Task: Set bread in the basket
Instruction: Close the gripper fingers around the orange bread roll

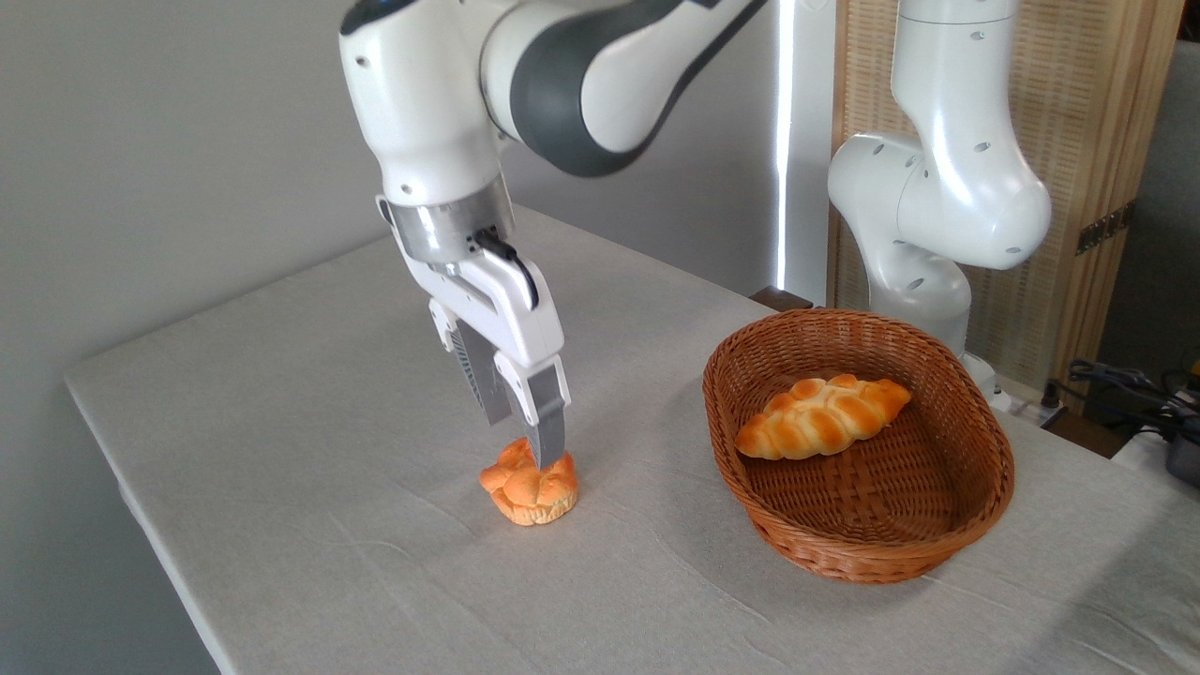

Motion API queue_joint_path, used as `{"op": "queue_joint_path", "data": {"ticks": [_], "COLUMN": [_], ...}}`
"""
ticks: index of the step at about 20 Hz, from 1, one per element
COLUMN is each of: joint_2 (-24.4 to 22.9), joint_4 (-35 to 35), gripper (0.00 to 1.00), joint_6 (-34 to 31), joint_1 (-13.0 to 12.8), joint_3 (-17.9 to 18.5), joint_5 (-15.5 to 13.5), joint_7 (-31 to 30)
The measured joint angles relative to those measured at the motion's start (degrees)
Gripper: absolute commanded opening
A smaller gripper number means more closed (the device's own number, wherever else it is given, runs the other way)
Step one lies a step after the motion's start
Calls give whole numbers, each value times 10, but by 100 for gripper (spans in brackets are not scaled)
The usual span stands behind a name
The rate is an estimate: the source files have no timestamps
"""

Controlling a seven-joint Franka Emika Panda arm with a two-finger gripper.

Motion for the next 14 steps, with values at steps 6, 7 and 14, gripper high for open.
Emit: {"op": "queue_joint_path", "data": {"ticks": [6,7,14], "joint_2": [1,0,0], "joint_4": [-66,-73,-80], "gripper": [88,73,13], "joint_6": [74,82,94], "joint_1": [-1,-1,0], "joint_3": [-20,-23,-24], "joint_5": [0,1,2], "joint_7": [4,4,4]}}
